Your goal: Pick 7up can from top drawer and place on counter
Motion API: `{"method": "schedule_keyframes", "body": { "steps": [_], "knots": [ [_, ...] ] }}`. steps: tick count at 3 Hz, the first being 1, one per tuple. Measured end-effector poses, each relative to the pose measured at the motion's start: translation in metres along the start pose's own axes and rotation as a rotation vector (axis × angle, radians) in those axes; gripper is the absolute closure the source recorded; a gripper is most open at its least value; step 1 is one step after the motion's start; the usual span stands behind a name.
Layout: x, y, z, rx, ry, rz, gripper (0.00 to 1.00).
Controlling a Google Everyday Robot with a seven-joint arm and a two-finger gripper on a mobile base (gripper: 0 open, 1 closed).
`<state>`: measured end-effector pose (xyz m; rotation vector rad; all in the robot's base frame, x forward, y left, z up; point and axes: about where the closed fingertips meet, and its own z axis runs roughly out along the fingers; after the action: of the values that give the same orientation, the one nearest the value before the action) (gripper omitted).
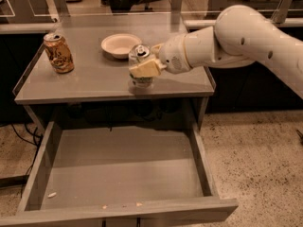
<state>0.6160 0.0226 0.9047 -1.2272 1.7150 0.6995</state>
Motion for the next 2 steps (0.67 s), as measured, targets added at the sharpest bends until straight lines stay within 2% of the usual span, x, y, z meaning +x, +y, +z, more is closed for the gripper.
{"method": "schedule_keyframes", "body": {
  "steps": [1,2],
  "knots": [
    [0.004,-0.037,0.004,-0.036,-0.024,0.059,1.0],
    [0.006,-0.081,0.017,-0.118,-0.012,0.156,1.0]
  ]
}}
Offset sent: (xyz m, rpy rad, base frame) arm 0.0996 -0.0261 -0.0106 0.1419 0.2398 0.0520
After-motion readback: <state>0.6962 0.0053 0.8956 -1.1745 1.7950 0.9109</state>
